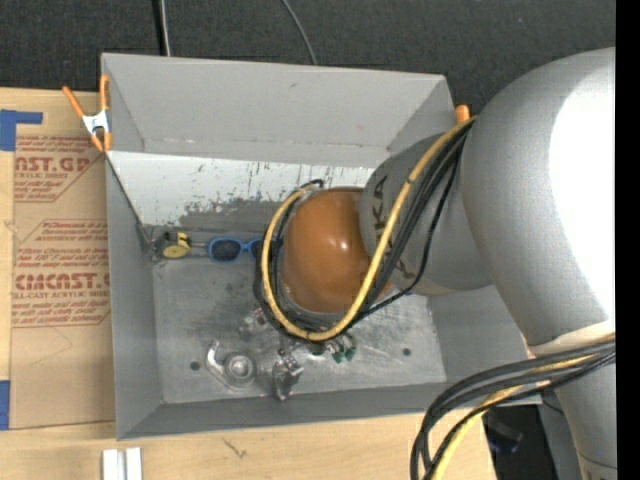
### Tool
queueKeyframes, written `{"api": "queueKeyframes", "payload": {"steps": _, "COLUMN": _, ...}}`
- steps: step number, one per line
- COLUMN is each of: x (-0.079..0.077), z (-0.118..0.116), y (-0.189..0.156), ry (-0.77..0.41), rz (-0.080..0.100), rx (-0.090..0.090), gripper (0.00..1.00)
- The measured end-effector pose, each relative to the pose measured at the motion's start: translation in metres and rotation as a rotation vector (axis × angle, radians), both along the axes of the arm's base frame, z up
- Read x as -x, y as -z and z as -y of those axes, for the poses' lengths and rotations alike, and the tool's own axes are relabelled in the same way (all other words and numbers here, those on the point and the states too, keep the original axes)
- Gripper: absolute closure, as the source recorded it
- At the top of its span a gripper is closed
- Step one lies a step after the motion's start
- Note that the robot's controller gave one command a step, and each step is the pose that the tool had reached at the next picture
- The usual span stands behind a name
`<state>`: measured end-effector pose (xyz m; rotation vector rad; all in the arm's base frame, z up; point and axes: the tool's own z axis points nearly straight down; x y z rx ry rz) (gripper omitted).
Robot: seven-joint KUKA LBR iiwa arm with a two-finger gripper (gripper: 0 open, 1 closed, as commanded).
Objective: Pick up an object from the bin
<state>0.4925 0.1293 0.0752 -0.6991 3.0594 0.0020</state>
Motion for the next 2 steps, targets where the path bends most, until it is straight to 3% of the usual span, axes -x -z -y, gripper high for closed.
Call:
{"api": "queueKeyframes", "payload": {"steps": 1, "x": -0.0005, "z": -0.0624, "y": -0.0043, "ry": -0.166, "rz": -0.001, "rx": -0.001, "gripper": 0.00}}
{"api": "queueKeyframes", "payload": {"steps": 2, "x": -0.0004, "z": -0.0607, "y": -0.0043, "ry": -0.164, "rz": -0.003, "rx": 0.001, "gripper": 1.00}}
